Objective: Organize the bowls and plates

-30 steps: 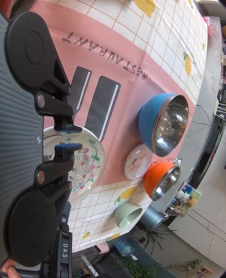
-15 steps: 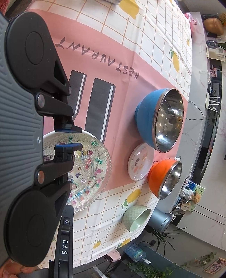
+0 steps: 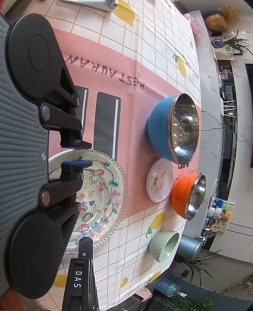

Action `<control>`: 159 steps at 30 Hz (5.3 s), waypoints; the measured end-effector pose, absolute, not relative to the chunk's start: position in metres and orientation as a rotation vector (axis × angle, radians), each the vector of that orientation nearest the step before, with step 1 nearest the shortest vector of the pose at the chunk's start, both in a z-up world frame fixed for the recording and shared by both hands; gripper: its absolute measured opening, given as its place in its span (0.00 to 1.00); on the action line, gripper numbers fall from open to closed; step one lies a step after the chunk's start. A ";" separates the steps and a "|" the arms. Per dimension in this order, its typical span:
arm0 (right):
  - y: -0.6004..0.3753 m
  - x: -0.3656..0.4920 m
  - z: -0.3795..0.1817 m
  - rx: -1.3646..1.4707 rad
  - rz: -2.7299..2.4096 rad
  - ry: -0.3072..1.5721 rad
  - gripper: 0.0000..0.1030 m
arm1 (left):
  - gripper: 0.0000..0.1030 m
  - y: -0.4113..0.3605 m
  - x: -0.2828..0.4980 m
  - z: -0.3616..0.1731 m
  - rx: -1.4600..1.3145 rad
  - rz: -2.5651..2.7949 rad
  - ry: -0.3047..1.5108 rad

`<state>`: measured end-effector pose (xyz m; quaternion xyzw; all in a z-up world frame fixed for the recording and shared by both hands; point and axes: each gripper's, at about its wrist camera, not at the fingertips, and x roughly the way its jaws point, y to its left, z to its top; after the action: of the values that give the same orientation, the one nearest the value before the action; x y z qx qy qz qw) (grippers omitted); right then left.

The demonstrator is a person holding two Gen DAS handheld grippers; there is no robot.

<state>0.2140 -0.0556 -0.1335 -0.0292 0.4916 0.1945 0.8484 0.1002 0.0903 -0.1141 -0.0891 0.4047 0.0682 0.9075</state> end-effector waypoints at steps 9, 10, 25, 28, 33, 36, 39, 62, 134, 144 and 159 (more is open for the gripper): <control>-0.060 0.215 -0.132 -0.012 0.413 1.045 0.27 | 0.16 0.099 0.100 -0.108 -0.231 0.151 0.820; -0.062 0.216 -0.131 0.006 0.413 1.042 0.27 | 0.18 0.101 0.100 -0.106 -0.240 0.155 0.813; -0.077 0.263 -0.121 0.294 0.398 0.981 0.31 | 0.26 0.118 0.165 -0.095 -0.467 0.075 0.800; -0.073 0.279 -0.123 0.342 0.399 0.976 0.31 | 0.26 0.120 0.180 -0.096 -0.458 0.088 0.790; -0.065 0.304 -0.128 0.368 0.396 0.966 0.31 | 0.28 0.121 0.203 -0.105 -0.463 0.084 0.776; -0.063 0.319 -0.131 0.390 0.388 0.963 0.31 | 0.28 0.121 0.216 -0.111 -0.462 0.080 0.778; -0.063 0.333 -0.137 0.422 0.387 0.966 0.31 | 0.28 0.123 0.227 -0.116 -0.467 0.092 0.787; -0.037 0.365 -0.170 0.439 0.419 1.012 0.04 | 0.13 0.135 0.238 -0.134 -0.560 0.117 0.831; -0.106 0.190 -0.128 0.481 0.362 1.069 0.23 | 0.21 0.122 0.098 -0.102 -0.555 -0.024 0.899; -0.098 0.190 -0.131 0.431 0.374 1.079 0.22 | 0.21 0.110 0.103 -0.113 -0.493 -0.043 0.974; -0.085 0.196 -0.134 0.391 0.396 1.046 0.05 | 0.13 0.115 0.107 -0.113 -0.478 -0.008 0.930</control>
<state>0.1955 -0.0851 -0.1338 0.1840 0.4929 0.1865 0.8297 0.1072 0.1149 -0.1127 -0.2280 0.4442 -0.0037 0.8664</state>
